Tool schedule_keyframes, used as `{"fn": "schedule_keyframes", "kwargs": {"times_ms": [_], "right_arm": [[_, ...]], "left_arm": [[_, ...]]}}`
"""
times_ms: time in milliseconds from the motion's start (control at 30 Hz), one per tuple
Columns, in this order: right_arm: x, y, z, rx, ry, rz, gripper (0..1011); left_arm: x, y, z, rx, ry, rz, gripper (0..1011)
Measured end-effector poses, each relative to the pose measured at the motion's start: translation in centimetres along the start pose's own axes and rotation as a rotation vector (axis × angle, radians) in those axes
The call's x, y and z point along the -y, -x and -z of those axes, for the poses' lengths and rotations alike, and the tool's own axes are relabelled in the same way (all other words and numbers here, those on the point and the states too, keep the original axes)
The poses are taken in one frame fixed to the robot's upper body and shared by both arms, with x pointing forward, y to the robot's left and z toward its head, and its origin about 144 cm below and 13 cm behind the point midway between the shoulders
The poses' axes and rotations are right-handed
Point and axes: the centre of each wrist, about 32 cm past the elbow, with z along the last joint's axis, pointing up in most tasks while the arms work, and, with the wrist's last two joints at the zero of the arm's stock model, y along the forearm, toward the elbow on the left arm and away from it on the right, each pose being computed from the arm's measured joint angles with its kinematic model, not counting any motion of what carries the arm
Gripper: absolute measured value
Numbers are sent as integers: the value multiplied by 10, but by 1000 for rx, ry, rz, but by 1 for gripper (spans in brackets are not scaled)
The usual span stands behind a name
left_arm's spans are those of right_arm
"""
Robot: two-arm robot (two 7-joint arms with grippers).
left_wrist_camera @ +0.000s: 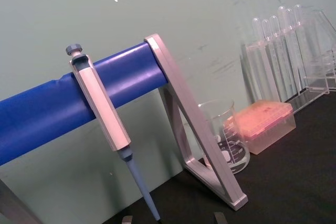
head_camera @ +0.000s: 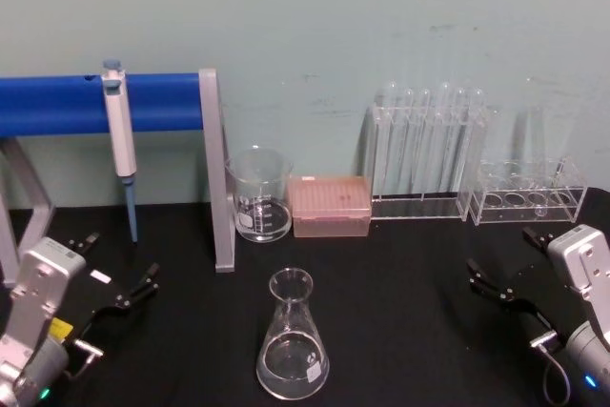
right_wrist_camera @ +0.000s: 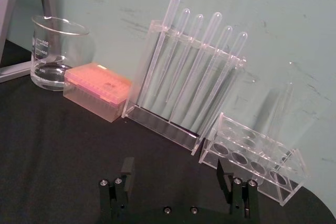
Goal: Grasp the erlenmeyer flask with one hand, shake it three times, then place it back.
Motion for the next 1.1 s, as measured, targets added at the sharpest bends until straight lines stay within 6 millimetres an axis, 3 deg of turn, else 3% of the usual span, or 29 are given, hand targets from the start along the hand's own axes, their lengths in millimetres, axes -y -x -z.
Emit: {"fn": "schedule_keyframes", "kwargs": {"times_ms": [1100], "right_arm": [[6, -7, -2, -36, -36, -44, 1000]], "left_arm": [[0, 0, 0, 0, 0, 0, 1001]]}}
